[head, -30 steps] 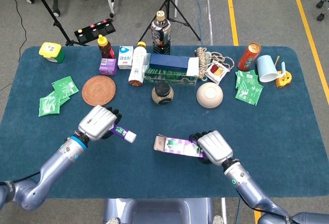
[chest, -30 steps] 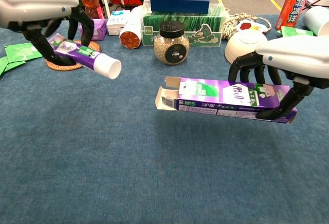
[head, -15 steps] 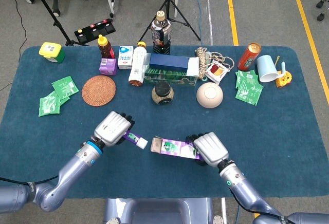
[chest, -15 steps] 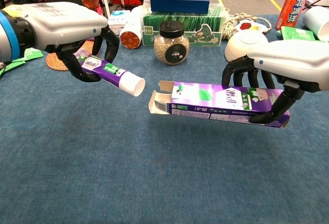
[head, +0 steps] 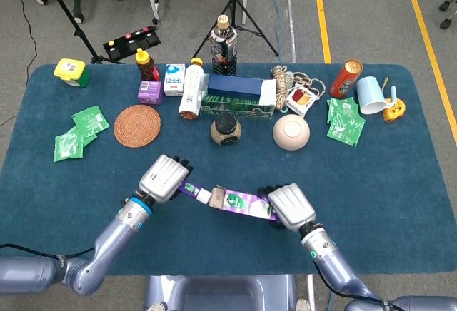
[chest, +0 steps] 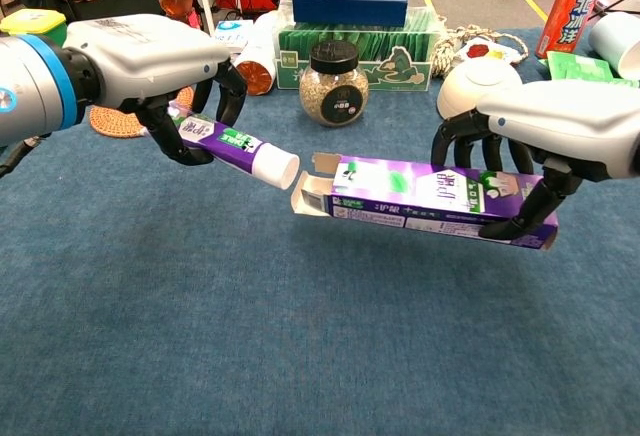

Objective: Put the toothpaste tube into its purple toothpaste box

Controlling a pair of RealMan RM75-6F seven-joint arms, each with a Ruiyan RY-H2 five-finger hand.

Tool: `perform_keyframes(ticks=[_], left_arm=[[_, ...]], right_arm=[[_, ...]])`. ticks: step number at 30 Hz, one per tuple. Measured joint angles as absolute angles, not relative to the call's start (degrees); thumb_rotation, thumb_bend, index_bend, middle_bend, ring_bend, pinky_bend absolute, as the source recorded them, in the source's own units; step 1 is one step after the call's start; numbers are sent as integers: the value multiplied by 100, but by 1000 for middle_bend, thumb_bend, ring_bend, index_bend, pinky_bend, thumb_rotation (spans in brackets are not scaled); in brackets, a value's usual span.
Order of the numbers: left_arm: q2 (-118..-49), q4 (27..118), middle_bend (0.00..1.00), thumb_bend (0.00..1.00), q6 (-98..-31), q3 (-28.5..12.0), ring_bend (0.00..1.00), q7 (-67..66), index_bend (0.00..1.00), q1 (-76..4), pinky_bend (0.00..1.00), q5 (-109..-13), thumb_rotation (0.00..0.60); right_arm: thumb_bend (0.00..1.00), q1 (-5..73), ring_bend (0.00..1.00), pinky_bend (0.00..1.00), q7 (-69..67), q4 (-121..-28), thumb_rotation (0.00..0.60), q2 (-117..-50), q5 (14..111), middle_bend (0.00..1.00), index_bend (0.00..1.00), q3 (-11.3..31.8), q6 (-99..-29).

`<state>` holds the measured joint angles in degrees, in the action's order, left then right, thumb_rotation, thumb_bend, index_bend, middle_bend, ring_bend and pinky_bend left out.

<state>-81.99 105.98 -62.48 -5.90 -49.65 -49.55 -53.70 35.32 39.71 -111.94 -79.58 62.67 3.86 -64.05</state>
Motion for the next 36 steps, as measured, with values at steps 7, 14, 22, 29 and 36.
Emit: perform_keyframes(ticks=[7,14,22,29,36], left_arm=[[-8421,10655,423,291,-6526,-630,423,-5322,561,-5047,613,-5013,600],[-8547,10617,423,292,-6656,-667,423,-5397,561,-5125,613,-4885,600],[-8637,10442,423,291,-6682,-673,423,-5377,562,-5175,613,-4890,600],[-8785,10392,423,290,-6689,-674,423,-5386,561,-5227,614,-4785,600],[-8861,10399,423,291,-6767,-679,423,-5444,561,-5250,616,-4699,600]], right_arm=[[434,3558,493,589,4111,-11272,600,-8010,6077,498,386,405,-6523],[433,3563,493,589,4063,-11376,600,-7953,6119,498,387,385,-6567],[434,3578,494,589,4069,-11416,600,-7988,6088,498,387,344,-6577],[433,3570,495,589,4205,-11366,600,-8168,6045,499,387,360,-6773],[434,3561,496,590,4387,-11369,600,-8294,5903,499,388,408,-6951]])
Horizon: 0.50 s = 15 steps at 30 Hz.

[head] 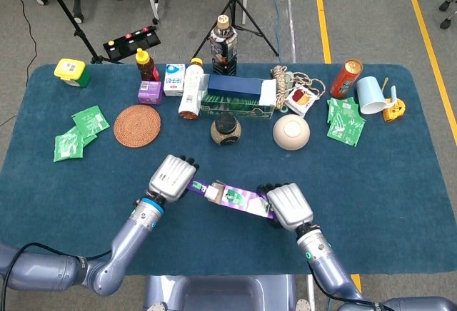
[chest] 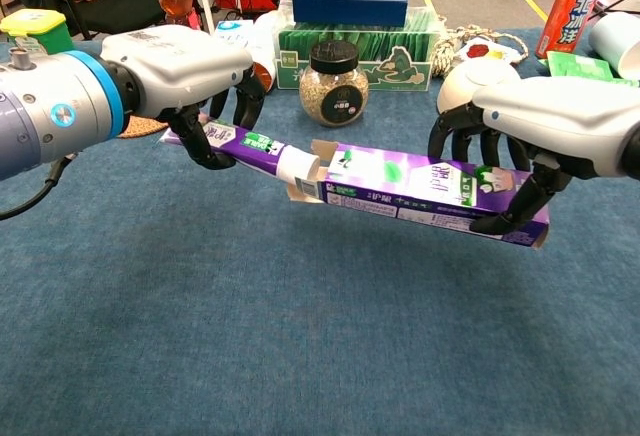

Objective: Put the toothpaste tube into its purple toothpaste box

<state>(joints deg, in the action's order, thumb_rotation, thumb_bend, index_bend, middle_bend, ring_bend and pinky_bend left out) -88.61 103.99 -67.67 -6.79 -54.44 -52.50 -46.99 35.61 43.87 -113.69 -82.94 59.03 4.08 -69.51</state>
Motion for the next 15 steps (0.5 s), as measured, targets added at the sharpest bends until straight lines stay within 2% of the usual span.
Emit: perform_keyframes(ticks=[15], left_arm=[[-9156,10355,423,293,-6984,-719,423,-5648,562,-5325,617,-4540,600]], right_arm=[[433,3555,497,590,4607,-11477,600,-8500,5769,499,389,459,-7235]])
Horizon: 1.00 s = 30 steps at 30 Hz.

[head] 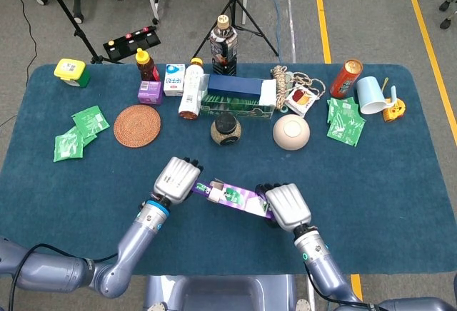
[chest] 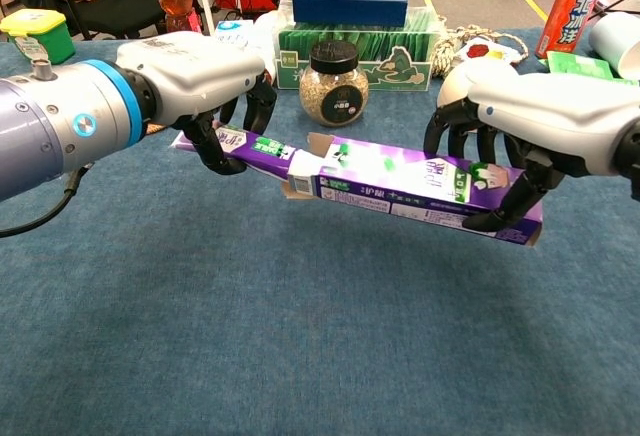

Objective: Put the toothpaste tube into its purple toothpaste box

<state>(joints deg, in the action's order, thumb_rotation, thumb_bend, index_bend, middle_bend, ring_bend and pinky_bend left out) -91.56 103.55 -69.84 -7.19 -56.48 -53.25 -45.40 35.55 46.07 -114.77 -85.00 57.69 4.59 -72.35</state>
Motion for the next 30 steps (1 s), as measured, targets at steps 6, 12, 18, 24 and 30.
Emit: perform_keyframes(ticks=[6,12,18,24,30], left_arm=[[-9240,10367,423,293,-7132,-762,423,-5840,561,-5369,617,-4361,600],[-9340,10373,423,294,-7225,-829,423,-5973,561,-5429,621,-4226,600],[-9428,10439,423,294,-7494,-881,423,-6308,561,-5498,645,-4077,600],[-9591,10510,423,294,-7805,-1006,423,-6613,562,-5570,663,-3800,600],[-9761,10520,423,293,-7964,-1068,423,-6789,561,-5640,666,-3657,600]], right_arm=[[433,3544,498,590,4597,-11513,600,-8506,5748,499,389,495,-7302],[434,3538,501,592,4664,-11504,600,-8573,5847,501,392,438,-7354],[434,3518,505,596,4794,-11496,600,-8659,5926,505,397,424,-7500],[434,3501,506,597,4853,-11490,600,-8715,5908,506,398,419,-7541],[434,3487,506,597,4868,-11451,600,-8793,5850,506,398,420,-7551]])
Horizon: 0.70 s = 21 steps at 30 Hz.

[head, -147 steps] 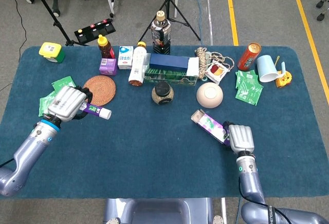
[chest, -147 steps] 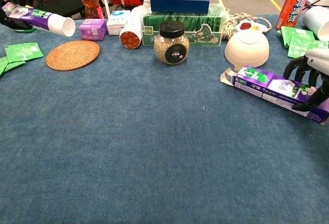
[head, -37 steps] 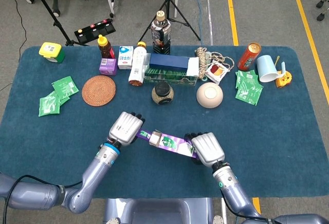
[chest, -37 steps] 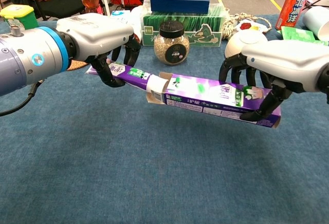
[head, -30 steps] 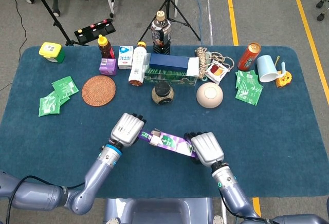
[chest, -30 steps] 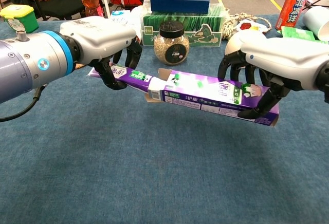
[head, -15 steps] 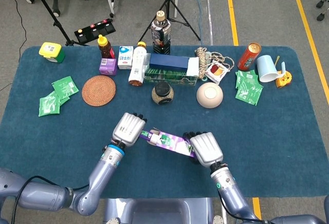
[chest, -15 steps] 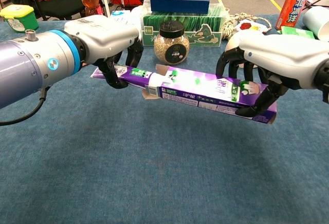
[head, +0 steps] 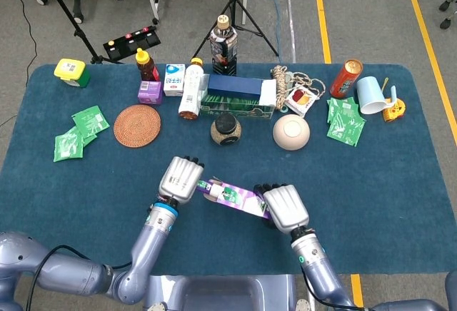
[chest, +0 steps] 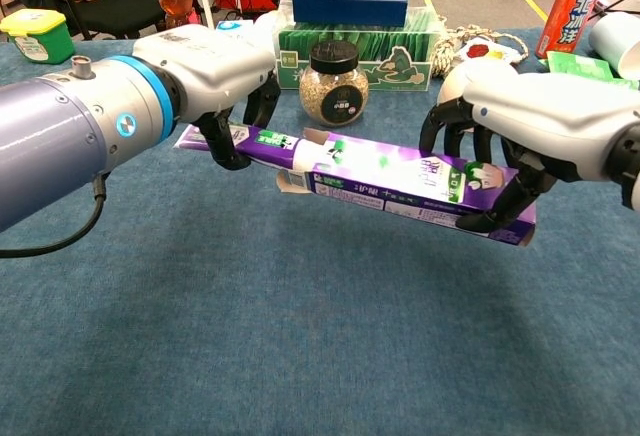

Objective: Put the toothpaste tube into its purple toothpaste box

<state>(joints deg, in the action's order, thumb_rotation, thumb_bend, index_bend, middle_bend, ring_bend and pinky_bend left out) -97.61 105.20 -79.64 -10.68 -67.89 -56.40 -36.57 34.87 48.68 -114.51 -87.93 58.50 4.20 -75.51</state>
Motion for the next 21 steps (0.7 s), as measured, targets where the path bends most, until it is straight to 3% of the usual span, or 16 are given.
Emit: perform_keyframes(ticks=[21], left_arm=[[-10027,10697,423,292,-8314,-1181,423,-7127,561,-5844,648,-3707,600]], right_arm=[[462,3459,528,625,4206,-11293,600,-8828,5988,536,430,524,-7343]])
